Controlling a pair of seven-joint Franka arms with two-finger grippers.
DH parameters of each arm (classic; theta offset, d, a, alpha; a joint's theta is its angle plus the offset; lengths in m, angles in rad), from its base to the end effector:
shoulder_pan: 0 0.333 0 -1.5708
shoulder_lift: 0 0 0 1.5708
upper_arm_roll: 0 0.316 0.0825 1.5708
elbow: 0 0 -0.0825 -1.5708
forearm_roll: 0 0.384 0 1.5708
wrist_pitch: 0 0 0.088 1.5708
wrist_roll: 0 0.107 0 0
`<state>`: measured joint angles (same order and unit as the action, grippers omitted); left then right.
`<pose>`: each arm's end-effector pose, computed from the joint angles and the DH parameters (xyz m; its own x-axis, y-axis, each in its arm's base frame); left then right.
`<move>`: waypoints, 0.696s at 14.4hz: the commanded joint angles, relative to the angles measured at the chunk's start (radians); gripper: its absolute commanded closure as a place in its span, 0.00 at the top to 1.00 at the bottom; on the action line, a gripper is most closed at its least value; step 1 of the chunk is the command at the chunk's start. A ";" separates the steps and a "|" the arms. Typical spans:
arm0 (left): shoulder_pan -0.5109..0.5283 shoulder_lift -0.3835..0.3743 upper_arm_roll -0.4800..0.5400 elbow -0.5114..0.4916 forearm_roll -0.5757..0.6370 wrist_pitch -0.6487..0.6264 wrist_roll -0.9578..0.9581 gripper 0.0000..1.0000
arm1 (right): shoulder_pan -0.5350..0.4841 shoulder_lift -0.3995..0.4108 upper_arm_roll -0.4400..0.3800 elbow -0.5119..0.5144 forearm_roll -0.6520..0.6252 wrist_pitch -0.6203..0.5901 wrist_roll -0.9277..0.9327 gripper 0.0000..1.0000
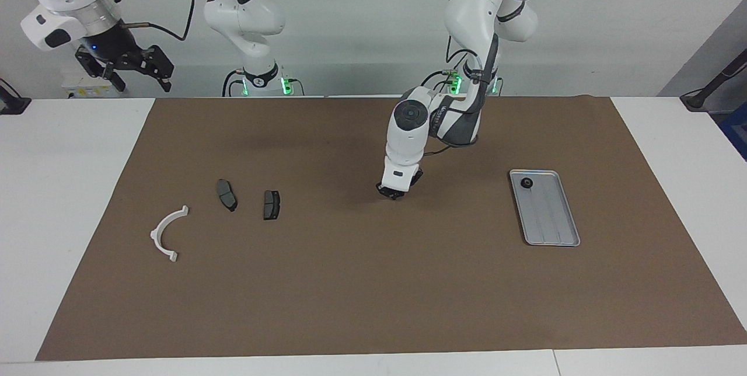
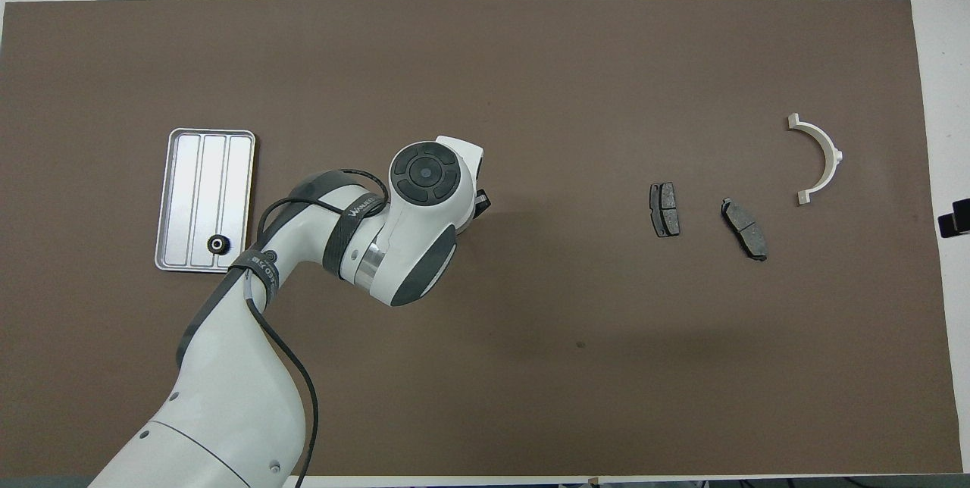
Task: Pick bearing gear from pile to tray
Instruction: 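Carry the second bearing with the left gripper and lower it into the tray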
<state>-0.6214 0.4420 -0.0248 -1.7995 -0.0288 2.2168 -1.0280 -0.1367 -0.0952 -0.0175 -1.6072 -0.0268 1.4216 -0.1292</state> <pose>0.5169 -0.3895 0.3003 0.9196 0.3907 -0.0413 0.3909 -0.9204 -0.0042 0.5020 -0.0817 0.6459 0.9953 -0.0281 -0.0927 -0.0270 -0.9995 0.0132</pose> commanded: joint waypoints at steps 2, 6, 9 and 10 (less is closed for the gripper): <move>0.021 -0.070 0.038 -0.001 0.030 -0.095 0.011 0.00 | 0.002 0.012 0.004 0.018 0.002 -0.027 -0.001 1.00; 0.152 -0.213 0.037 -0.040 0.029 -0.208 0.219 0.00 | 0.003 0.012 0.007 0.018 0.001 -0.026 0.000 1.00; 0.280 -0.250 0.035 -0.049 0.029 -0.281 0.428 0.00 | 0.003 0.012 0.007 0.015 0.001 -0.026 0.002 1.00; 0.316 -0.252 0.037 -0.058 0.029 -0.281 0.492 0.00 | 0.003 0.011 0.007 0.015 0.001 -0.024 0.002 1.00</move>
<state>-0.3757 0.2170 0.0252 -1.8083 -0.0145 1.9450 -0.6506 -0.1335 -0.0928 -0.0123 -1.6071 -0.0268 1.4179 -0.1292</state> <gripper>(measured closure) 0.767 0.000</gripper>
